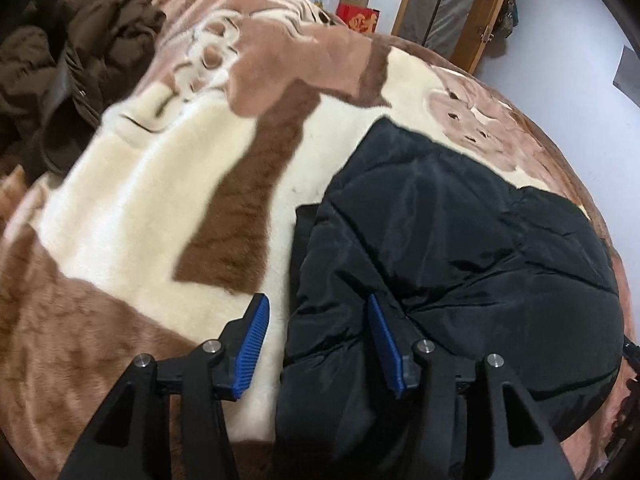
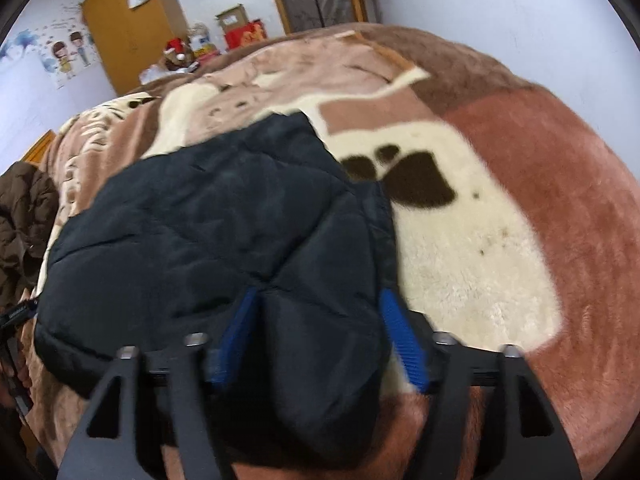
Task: Fold large clothes
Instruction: 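Grasp the other side edge of the jacket with both tools, then lift the side edge with both tools and fold it over the jacket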
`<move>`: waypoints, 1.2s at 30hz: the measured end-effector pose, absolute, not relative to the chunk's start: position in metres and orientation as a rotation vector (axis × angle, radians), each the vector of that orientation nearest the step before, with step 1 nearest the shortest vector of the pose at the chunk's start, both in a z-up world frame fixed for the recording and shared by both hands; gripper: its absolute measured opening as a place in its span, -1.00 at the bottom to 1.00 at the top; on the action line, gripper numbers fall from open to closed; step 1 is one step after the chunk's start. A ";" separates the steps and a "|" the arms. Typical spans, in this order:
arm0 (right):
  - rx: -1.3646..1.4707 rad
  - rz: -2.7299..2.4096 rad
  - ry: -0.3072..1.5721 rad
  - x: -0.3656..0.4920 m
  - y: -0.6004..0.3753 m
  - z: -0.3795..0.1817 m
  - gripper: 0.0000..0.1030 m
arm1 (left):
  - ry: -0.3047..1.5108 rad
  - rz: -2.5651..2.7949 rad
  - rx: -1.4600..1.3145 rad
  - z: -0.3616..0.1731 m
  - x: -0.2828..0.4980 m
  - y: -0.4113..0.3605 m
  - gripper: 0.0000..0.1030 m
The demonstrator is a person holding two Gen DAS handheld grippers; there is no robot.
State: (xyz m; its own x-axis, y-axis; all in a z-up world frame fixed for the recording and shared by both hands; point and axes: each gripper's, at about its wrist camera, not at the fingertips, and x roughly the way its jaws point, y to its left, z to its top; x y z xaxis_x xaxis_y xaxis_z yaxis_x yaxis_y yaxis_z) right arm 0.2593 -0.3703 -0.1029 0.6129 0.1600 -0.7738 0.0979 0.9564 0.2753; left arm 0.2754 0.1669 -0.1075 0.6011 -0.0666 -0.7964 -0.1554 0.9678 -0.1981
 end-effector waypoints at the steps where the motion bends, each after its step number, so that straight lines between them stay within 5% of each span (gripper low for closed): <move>1: 0.332 0.046 0.920 0.260 -0.374 -0.107 0.47 | 0.928 0.047 -0.268 -0.111 0.277 0.167 0.12; 8: 0.470 0.118 0.970 0.276 -0.392 -0.134 0.59 | 0.964 -0.019 -0.348 -0.136 0.297 0.171 0.34; 29: 0.580 0.243 1.054 0.289 -0.402 -0.161 0.61 | 1.000 -0.122 -0.481 -0.162 0.312 0.170 0.38; 36: 0.571 0.273 1.040 0.295 -0.389 -0.151 0.17 | 1.005 -0.142 -0.478 -0.164 0.316 0.166 0.38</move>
